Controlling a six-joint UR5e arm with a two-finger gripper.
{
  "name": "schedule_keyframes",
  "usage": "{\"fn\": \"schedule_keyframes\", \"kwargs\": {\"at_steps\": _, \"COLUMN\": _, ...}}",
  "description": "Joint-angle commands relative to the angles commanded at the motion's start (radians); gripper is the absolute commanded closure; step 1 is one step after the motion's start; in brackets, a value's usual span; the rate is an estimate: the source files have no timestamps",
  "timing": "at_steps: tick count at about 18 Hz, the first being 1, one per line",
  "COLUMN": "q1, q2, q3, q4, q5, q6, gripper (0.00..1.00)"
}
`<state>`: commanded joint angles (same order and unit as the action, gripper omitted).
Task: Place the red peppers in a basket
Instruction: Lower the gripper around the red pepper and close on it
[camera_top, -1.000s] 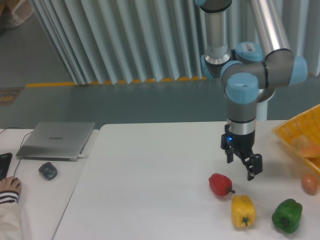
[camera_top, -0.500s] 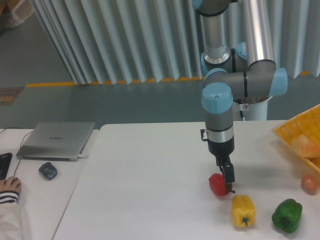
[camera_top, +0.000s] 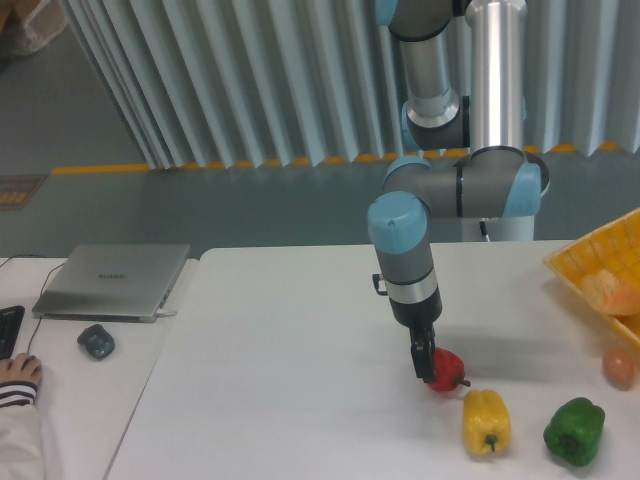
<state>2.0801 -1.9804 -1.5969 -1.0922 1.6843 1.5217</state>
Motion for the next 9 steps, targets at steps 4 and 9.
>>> {"fn": "schedule_keyframes", "kwargs": {"at_steps": 4, "q1": 0.006, "q2": -0.012, "q3": 0.003, "q4": 0.000, "q5": 0.002, "q6": 0.002, "gripper": 0.00}}
{"fn": "schedule_keyframes", "kwargs": {"at_steps": 9, "q1": 0.014, "q2": -0.018, "q3": 0.002, "q4": 0.002, "q5": 0.002, "q6": 0.017, "gripper": 0.00}}
